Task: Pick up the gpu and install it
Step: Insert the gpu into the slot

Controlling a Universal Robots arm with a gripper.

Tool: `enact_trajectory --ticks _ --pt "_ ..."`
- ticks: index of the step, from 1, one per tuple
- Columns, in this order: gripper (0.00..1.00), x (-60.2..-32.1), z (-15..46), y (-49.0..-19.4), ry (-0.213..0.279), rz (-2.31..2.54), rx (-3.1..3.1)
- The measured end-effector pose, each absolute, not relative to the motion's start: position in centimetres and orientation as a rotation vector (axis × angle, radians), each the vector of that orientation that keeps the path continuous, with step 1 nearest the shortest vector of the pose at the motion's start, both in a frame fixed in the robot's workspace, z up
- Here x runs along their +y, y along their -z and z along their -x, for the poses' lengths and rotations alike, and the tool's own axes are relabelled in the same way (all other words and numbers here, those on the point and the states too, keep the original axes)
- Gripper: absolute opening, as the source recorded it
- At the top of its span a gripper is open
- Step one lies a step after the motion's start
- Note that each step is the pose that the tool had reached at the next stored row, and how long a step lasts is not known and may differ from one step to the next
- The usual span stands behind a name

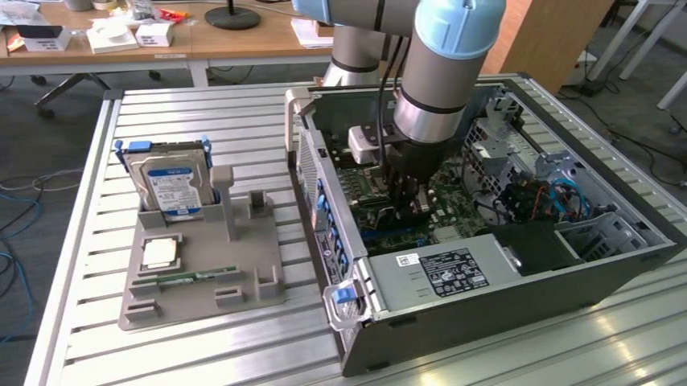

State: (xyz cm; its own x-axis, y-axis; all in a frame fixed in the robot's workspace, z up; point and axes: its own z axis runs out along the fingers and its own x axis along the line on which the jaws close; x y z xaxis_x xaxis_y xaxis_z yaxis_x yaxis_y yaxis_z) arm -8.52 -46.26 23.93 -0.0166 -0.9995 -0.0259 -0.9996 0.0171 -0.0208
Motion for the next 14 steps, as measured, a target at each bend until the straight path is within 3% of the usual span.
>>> enact_trajectory --ticks 14 --pt "0.26 -46.26 9.15 -23.92 -0.004 2.179 2.216"
